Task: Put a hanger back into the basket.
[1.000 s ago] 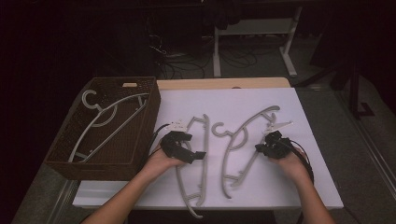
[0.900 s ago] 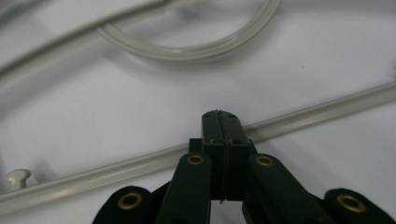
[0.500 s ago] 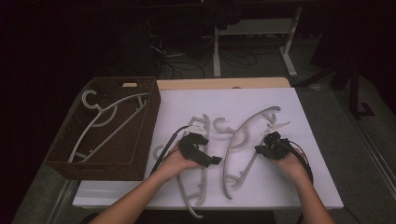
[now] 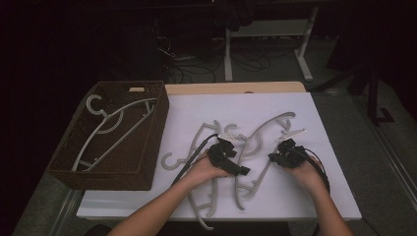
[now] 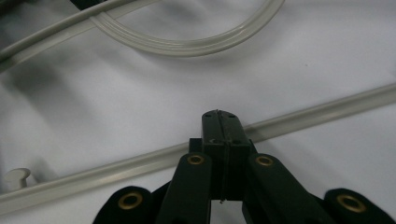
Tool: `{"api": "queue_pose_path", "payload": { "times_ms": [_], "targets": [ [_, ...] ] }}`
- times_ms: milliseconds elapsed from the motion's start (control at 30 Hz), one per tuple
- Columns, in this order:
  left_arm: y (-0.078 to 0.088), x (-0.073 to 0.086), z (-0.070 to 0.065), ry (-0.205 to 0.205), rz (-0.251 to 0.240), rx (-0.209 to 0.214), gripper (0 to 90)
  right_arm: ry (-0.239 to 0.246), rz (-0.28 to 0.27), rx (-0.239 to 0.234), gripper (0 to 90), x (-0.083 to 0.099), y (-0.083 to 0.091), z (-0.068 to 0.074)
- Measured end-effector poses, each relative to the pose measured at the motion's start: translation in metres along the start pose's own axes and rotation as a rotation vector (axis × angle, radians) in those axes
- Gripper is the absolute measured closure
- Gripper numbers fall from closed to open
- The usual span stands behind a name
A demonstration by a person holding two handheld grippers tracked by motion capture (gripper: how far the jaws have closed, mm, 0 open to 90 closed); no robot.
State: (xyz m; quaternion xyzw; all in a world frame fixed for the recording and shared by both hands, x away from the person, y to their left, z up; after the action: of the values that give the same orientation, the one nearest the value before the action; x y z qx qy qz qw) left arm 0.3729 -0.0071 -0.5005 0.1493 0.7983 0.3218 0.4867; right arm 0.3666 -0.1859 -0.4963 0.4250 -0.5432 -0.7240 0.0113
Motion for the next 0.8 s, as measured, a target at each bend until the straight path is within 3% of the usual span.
{"api": "queue_pose_path", "payload": {
  "times_ms": [133,433,633,667,700,800],
  "targets": [
    [-0.002,-0.002,0.000,-0.001,0.000,0.011,8.8,-0.001,-0.002,-0.004,89.3,0.000,0.000,0.000],
    [-0.008,-0.006,-0.005,0.007,-0.006,0.038,25.2,0.001,-0.003,-0.005,89.3,0.000,0.000,-0.001],
    [-0.009,-0.010,-0.004,0.042,-0.016,0.059,44.4,0.002,0.002,-0.001,89.3,0.001,0.000,-0.001],
    [-0.008,-0.012,-0.004,0.054,-0.032,0.064,44.4,0.001,0.005,-0.001,89.2,0.002,0.001,-0.001],
    [-0.007,-0.013,-0.004,0.058,-0.035,0.065,53.6,0.008,0.013,0.008,89.2,0.005,0.001,-0.003],
    [-0.002,-0.017,-0.002,0.086,-0.054,0.075,59.9,0.007,0.008,0.003,89.2,0.004,0.001,-0.003]
  ]
}}
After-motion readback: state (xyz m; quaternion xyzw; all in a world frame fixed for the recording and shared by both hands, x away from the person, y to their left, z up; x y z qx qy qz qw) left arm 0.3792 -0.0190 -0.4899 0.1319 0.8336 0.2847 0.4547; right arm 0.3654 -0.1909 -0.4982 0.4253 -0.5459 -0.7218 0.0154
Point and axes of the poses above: each handheld gripper's, and its own axes: y roughly backward along the jaws, x roughly out of its underside, z roughly to its left, the point moved 6 cm from there along -y, roughly forward along the jaws
